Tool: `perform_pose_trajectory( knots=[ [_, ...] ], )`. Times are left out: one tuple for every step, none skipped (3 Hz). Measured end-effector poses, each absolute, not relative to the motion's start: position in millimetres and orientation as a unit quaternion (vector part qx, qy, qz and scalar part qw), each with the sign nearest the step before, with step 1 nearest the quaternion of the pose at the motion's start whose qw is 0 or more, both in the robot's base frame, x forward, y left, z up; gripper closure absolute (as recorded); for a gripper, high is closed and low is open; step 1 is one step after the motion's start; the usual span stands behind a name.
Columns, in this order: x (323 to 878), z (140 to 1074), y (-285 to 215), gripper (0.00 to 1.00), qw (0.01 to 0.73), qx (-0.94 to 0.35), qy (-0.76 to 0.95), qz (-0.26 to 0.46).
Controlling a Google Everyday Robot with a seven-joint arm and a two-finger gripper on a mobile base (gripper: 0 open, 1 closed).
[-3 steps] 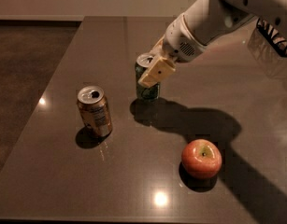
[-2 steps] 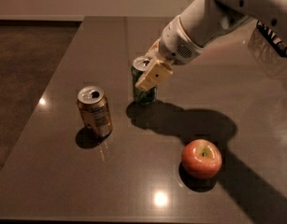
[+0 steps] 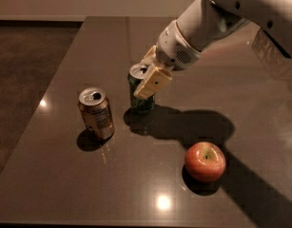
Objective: Move green can near orange can
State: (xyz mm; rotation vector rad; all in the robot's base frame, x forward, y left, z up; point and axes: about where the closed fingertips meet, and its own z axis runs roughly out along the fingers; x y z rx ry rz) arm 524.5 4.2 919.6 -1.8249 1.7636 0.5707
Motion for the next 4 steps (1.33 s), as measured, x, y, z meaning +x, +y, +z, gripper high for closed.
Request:
perform_pose_trajectory(
  knots=[
    [517, 917, 12, 1.00, 0.261, -0.692, 0.636, 0.220],
    [509, 913, 23, 0.84, 0.251, -0.705, 0.624, 0.224],
    [502, 909, 32, 0.60, 0.242, -0.713, 0.617, 0.229],
    [499, 906, 37, 0.37, 0.236, -0.718, 0.613, 0.230]
  ],
)
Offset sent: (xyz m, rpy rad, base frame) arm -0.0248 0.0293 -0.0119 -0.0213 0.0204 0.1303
